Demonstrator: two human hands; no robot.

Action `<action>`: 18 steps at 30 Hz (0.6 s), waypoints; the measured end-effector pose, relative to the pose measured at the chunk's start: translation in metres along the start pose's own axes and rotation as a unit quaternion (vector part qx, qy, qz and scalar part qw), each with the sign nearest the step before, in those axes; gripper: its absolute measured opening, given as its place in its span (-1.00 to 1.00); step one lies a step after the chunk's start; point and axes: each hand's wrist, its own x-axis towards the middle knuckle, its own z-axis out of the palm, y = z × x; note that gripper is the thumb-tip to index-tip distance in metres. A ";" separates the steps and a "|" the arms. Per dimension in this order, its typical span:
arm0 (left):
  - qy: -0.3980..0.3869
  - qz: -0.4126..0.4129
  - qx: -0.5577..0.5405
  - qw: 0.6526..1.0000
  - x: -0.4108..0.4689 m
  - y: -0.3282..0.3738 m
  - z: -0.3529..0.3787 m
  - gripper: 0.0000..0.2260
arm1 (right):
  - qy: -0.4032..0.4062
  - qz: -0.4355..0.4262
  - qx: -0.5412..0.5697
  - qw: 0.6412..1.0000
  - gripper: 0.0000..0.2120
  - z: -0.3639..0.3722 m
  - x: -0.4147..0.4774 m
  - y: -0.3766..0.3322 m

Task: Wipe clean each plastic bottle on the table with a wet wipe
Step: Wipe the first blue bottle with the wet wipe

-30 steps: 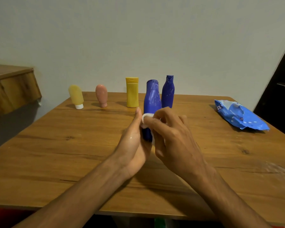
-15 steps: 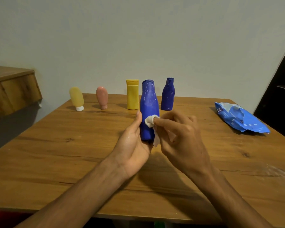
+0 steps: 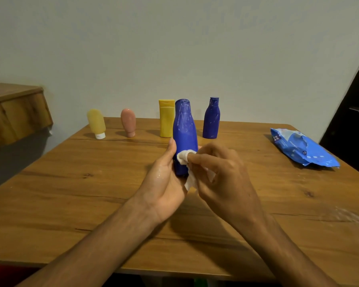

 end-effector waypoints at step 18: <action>-0.025 -0.014 -0.020 0.999 0.003 0.003 -0.004 -0.51 | -0.040 -0.072 -0.019 0.996 -0.79 -0.008 -0.001 0.008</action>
